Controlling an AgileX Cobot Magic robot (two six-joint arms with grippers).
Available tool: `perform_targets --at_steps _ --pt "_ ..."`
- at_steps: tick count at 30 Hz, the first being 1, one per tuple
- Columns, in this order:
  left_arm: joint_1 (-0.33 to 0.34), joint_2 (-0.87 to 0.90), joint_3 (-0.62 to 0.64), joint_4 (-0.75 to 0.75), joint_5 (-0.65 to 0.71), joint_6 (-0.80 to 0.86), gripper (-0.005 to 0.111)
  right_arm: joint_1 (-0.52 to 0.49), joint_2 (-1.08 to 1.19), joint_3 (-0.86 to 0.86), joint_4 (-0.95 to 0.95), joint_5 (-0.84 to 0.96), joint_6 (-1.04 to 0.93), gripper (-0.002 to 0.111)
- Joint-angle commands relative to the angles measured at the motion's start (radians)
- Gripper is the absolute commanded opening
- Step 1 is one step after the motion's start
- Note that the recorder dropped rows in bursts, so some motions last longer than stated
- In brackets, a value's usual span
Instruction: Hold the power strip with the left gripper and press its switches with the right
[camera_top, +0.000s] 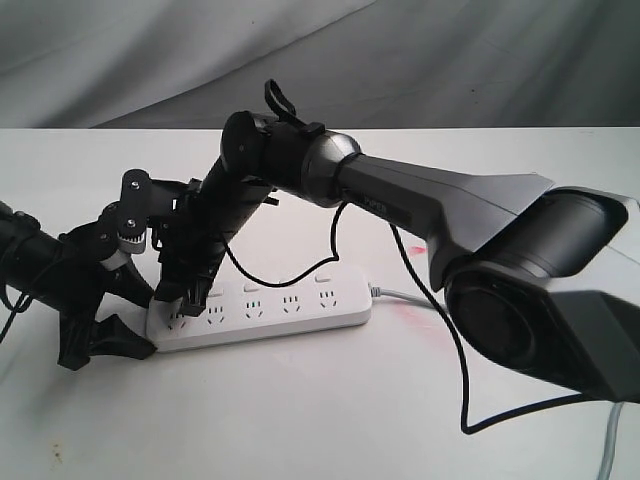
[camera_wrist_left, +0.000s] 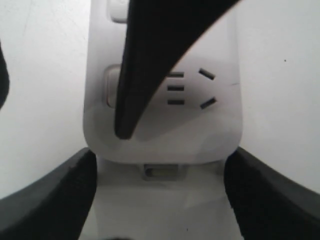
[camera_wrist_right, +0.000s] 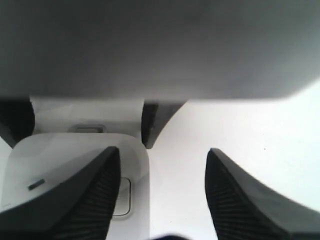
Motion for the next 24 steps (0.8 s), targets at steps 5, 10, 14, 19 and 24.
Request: perform_targets --at_steps 5,10,14,19,24 --pt "-0.006 0.002 -0.001 -0.014 0.008 0.001 0.067 0.002 0.042 0.018 -0.118 0.066 0.016 0.050" --pt "-0.006 0.002 -0.001 -0.014 0.008 0.001 0.067 -0.007 0.042 0.018 -0.127 0.070 0.034 0.050" --pt "-0.006 0.002 -0.001 -0.014 0.008 0.001 0.067 -0.012 0.042 0.018 -0.140 0.080 0.038 0.050" --pt "-0.006 0.002 -0.001 -0.014 0.008 0.001 0.067 -0.011 0.058 0.018 -0.152 0.080 0.043 0.050" --pt "-0.006 0.002 -0.001 -0.014 0.008 0.001 0.067 -0.011 0.079 0.018 -0.152 0.080 0.043 0.049"
